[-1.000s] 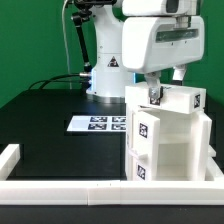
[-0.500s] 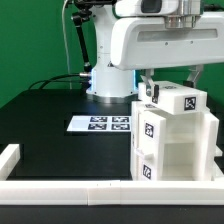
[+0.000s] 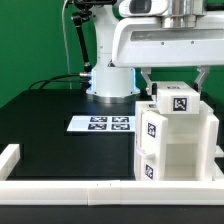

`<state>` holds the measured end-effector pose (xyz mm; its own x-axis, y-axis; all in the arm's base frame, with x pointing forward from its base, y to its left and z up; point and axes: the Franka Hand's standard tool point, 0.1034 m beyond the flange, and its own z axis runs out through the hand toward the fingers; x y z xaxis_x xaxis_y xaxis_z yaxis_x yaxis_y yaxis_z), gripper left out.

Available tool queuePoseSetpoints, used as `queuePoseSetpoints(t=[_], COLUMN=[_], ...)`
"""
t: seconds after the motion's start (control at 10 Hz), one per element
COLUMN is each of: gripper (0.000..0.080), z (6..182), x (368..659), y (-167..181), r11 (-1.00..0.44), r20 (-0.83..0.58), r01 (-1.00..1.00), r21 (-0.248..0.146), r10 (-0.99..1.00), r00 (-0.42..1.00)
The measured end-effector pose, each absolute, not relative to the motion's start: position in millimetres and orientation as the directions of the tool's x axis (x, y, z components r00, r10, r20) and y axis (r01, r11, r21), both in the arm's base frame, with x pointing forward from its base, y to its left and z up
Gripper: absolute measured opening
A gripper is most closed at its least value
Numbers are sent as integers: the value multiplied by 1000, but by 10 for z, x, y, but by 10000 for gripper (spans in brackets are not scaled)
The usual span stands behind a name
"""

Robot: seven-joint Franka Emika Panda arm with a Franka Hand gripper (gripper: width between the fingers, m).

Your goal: Assemble cabinet

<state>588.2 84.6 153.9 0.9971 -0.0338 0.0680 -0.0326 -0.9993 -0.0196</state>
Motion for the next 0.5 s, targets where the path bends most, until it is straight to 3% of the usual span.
queuePoseSetpoints(t=[0.5], gripper=[556], z=[1542], x=[5873], y=[841], r11=[-872], r20=[64], r01=[-486], r21=[-62], r10=[-490], r00=[870])
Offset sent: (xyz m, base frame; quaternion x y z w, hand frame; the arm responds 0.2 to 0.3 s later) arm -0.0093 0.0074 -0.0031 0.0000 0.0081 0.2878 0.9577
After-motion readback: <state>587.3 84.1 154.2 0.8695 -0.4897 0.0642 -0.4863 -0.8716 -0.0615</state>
